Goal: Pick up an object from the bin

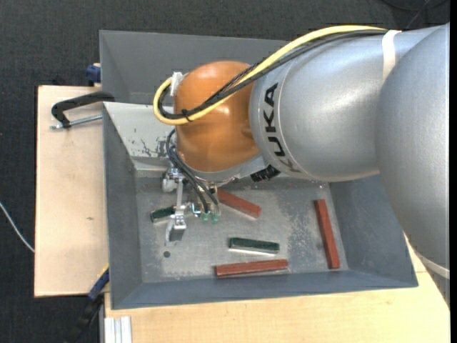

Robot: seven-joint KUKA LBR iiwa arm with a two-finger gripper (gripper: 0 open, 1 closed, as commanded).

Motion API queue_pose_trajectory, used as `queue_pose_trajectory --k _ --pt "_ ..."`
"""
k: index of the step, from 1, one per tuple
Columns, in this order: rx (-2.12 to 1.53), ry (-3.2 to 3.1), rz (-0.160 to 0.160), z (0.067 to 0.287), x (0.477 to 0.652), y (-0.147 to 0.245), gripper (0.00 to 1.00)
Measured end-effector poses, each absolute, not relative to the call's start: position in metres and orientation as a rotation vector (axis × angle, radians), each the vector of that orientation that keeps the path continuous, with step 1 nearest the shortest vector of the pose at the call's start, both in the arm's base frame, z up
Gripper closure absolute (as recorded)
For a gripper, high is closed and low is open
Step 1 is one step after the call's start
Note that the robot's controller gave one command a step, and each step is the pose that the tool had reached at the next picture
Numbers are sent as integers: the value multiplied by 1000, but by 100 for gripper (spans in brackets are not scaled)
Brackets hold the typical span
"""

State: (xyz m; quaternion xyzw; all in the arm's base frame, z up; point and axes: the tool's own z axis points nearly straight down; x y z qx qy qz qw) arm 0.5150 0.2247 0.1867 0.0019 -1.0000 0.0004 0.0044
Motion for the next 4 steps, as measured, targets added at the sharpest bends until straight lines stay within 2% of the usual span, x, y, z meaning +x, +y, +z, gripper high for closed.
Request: queue_pose_trajectory --k 1,2,3,4 --pt "1 -3141 -2 191 517 223 0" --pt "58 -3166 -19 79 563 164 100" --pt "61 -3149 -11 78 559 163 0" --pt "60 -3150 -12 78 559 163 0"
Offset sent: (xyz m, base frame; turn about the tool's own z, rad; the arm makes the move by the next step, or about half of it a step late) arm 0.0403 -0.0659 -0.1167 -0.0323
